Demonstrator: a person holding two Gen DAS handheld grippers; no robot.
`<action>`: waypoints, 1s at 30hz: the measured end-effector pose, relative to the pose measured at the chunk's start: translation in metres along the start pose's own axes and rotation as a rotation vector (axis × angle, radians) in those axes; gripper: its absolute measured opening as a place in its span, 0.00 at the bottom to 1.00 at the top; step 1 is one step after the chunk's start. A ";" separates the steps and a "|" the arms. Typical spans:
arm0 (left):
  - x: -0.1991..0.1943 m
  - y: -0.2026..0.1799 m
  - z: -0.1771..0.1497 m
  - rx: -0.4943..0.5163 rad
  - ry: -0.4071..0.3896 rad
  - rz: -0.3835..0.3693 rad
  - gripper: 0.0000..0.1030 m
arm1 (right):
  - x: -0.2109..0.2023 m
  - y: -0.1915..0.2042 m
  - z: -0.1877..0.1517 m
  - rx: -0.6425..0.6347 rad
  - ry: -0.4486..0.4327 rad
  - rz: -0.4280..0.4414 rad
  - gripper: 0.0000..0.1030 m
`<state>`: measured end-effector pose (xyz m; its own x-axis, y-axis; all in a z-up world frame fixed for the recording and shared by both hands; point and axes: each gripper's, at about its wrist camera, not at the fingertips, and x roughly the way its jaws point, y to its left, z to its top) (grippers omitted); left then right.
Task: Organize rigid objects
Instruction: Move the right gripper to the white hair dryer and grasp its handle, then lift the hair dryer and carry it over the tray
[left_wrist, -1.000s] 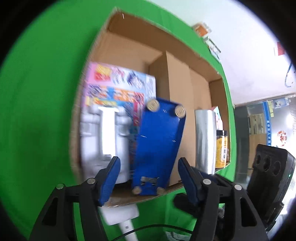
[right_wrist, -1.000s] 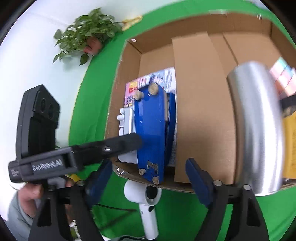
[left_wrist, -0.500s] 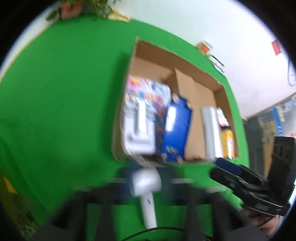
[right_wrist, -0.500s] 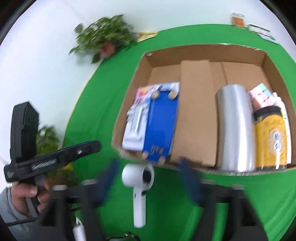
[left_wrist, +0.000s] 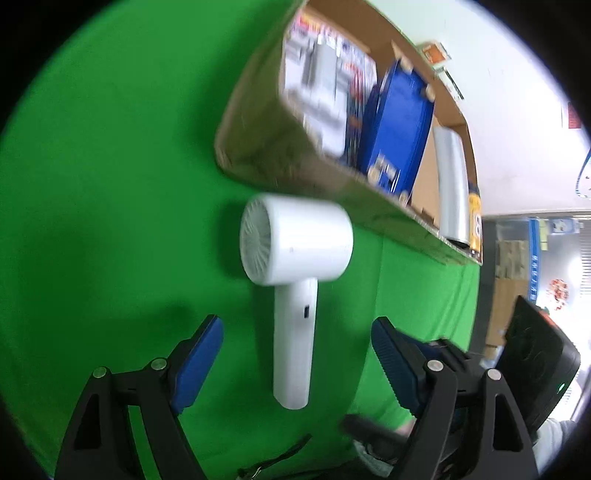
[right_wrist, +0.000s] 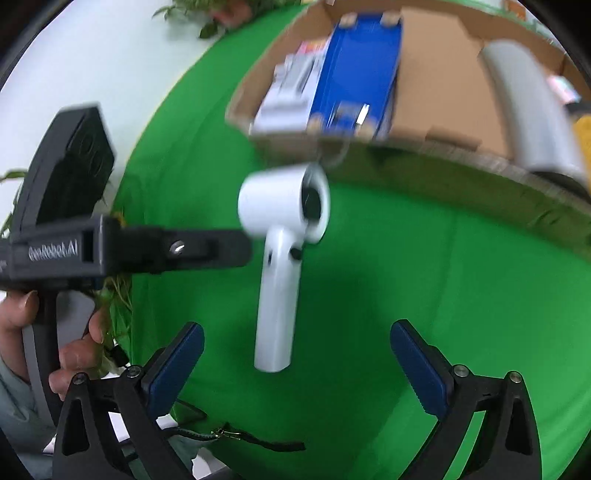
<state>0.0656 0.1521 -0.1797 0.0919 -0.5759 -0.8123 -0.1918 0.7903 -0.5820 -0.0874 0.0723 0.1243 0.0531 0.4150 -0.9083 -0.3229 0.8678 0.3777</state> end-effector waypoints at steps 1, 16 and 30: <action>0.006 0.002 0.000 -0.006 0.012 -0.020 0.79 | 0.006 0.001 -0.003 0.001 0.008 0.009 0.91; 0.034 0.004 -0.023 0.013 0.043 -0.015 0.27 | 0.035 -0.007 -0.039 0.080 0.014 0.071 0.26; 0.016 -0.068 -0.071 0.085 -0.015 0.082 0.26 | -0.039 -0.024 -0.102 0.084 -0.019 0.107 0.26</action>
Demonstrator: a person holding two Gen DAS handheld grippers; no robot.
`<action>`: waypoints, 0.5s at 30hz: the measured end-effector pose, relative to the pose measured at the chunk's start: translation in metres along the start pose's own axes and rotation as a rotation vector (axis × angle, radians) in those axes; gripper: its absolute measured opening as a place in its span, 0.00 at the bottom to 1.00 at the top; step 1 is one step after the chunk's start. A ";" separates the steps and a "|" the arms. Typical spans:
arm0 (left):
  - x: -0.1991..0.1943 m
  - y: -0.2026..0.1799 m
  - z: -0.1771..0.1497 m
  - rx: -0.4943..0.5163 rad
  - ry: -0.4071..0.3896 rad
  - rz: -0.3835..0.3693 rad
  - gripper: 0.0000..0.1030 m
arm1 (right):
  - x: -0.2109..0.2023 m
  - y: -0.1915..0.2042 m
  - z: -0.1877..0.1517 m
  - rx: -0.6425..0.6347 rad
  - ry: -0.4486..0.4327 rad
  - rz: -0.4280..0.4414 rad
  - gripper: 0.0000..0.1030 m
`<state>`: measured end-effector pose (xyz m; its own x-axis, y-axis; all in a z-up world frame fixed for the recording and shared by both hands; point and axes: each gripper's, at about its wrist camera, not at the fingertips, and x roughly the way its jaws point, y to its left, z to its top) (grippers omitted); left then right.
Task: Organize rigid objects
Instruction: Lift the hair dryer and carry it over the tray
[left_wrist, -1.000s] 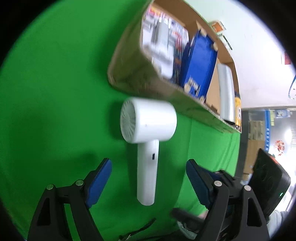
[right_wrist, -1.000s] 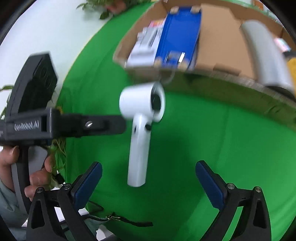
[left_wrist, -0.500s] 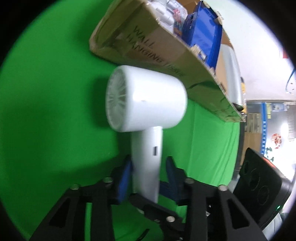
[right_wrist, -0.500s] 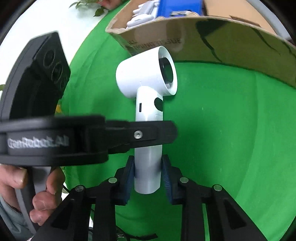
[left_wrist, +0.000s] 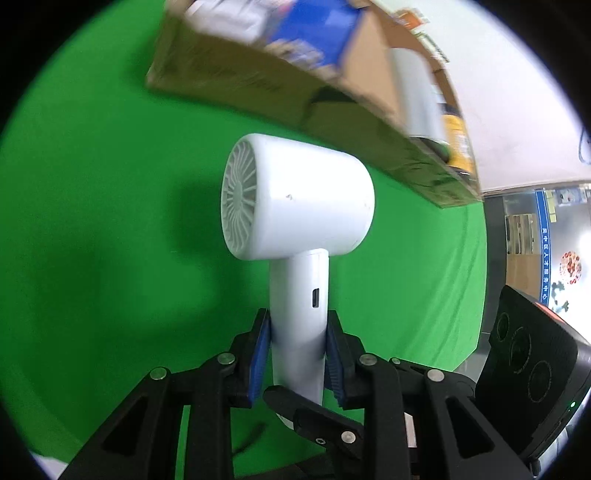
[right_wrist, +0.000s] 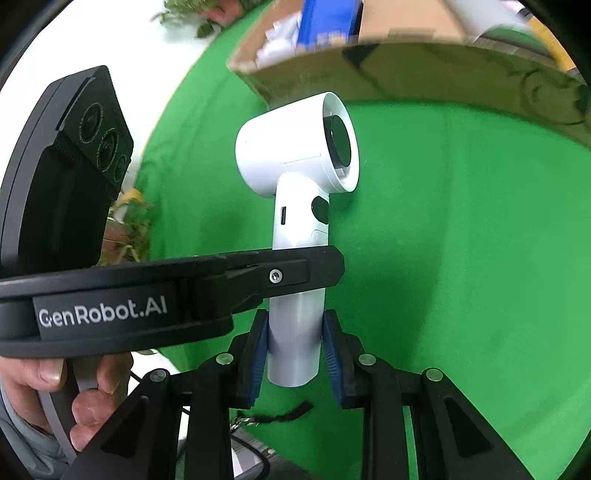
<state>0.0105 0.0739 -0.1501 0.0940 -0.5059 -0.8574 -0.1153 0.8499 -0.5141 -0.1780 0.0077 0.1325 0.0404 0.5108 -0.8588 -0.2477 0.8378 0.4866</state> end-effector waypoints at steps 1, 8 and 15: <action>-0.007 -0.011 0.000 0.013 -0.013 0.004 0.26 | -0.013 0.000 -0.002 -0.002 -0.020 0.002 0.26; -0.069 -0.103 0.014 0.177 -0.139 0.016 0.26 | -0.128 0.000 -0.005 -0.020 -0.222 -0.014 0.26; -0.098 -0.183 0.038 0.302 -0.232 0.018 0.26 | -0.207 0.015 0.025 -0.013 -0.371 -0.033 0.26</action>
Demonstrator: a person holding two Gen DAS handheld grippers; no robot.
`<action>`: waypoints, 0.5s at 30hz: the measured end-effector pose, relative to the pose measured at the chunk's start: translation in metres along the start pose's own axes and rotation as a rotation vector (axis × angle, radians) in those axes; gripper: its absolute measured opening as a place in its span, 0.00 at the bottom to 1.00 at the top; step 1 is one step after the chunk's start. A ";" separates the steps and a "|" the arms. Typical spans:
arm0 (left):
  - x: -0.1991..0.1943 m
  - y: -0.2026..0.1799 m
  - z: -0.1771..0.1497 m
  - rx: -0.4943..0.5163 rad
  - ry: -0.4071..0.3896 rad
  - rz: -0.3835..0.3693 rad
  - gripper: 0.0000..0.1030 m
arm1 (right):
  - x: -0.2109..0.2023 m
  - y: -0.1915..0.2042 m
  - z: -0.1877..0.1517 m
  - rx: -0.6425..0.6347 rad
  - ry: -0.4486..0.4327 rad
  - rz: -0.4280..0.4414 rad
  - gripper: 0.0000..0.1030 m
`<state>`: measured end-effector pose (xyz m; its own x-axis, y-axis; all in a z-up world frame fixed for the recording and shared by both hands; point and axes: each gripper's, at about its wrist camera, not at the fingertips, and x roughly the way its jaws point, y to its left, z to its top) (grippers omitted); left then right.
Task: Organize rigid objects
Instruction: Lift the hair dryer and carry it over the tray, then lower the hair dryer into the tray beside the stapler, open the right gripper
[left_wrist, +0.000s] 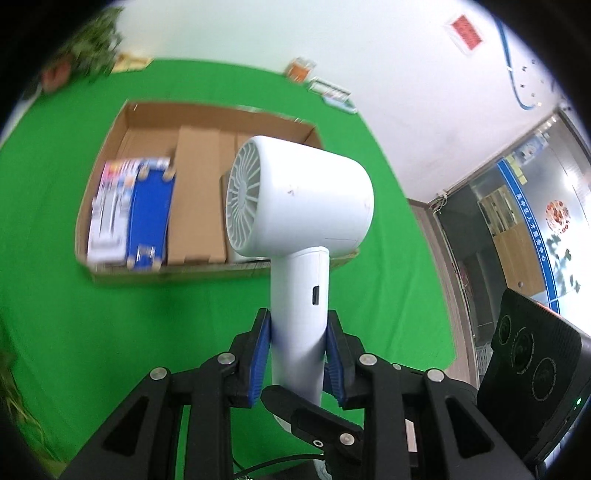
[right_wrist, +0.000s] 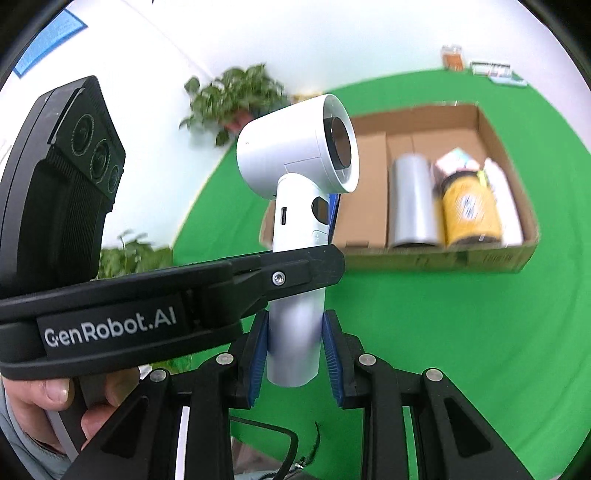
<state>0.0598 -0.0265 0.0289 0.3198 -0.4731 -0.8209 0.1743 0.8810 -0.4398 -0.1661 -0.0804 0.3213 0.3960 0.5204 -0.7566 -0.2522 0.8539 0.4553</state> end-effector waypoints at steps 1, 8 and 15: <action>0.000 -0.002 0.005 0.008 -0.005 -0.003 0.26 | 0.001 0.001 0.024 0.005 -0.009 -0.002 0.26; 0.003 0.009 0.035 0.032 0.003 -0.024 0.26 | 0.014 0.006 0.070 0.010 -0.022 -0.029 0.26; 0.027 0.048 0.074 0.022 0.053 -0.060 0.26 | 0.075 0.000 0.109 0.044 0.025 -0.063 0.26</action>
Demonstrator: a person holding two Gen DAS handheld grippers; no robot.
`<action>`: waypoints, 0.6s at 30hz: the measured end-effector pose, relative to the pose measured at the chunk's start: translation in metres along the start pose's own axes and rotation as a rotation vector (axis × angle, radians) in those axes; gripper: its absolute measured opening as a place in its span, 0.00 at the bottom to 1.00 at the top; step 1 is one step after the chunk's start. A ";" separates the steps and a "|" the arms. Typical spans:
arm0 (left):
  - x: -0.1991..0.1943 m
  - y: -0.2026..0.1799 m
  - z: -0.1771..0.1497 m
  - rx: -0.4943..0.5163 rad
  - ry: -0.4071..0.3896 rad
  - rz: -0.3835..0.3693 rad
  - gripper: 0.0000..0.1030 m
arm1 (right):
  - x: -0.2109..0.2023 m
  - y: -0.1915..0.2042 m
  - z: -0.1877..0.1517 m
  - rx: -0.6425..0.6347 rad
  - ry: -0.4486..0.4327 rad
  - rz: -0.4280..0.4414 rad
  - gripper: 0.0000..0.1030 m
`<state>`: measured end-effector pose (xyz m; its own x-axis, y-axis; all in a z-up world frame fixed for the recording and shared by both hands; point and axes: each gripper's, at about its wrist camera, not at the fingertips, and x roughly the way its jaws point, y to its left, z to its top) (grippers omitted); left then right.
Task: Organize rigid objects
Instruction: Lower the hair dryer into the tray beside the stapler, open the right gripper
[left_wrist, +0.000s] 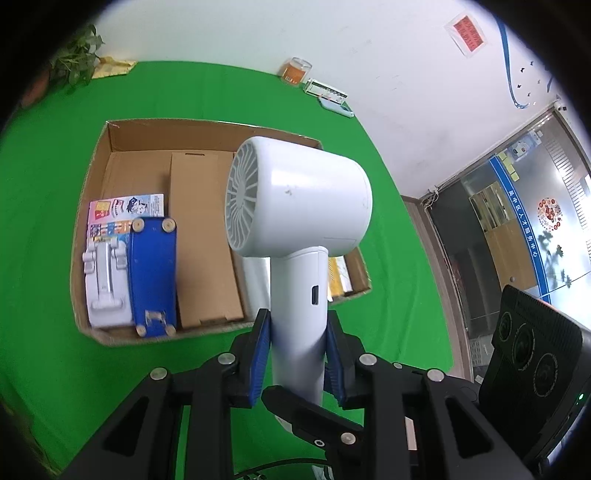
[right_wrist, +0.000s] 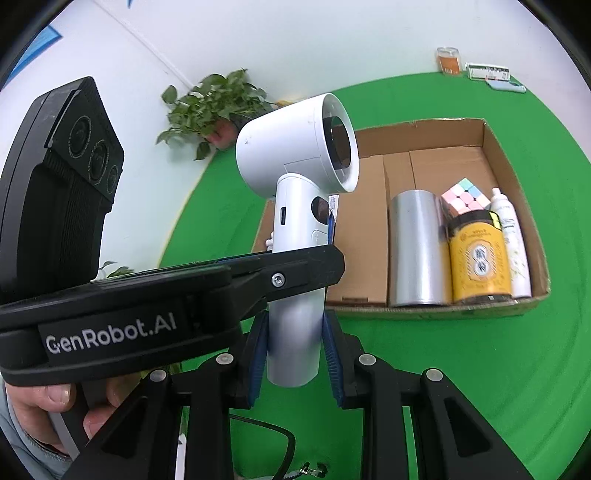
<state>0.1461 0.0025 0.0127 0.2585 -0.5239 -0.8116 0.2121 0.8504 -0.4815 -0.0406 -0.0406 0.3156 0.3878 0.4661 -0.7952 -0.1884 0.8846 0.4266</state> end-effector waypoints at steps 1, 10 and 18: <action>0.003 0.007 0.007 -0.003 0.008 -0.007 0.26 | 0.006 0.000 0.005 0.004 0.006 -0.005 0.26; 0.058 0.058 0.054 -0.029 0.115 -0.043 0.26 | 0.081 -0.020 0.051 0.081 0.095 -0.010 0.26; 0.099 0.083 0.065 -0.075 0.197 -0.045 0.26 | 0.139 -0.046 0.064 0.160 0.158 -0.015 0.28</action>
<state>0.2504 0.0179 -0.0864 0.0593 -0.5483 -0.8342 0.1465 0.8314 -0.5361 0.0796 -0.0172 0.2132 0.2407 0.4603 -0.8545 -0.0327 0.8837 0.4668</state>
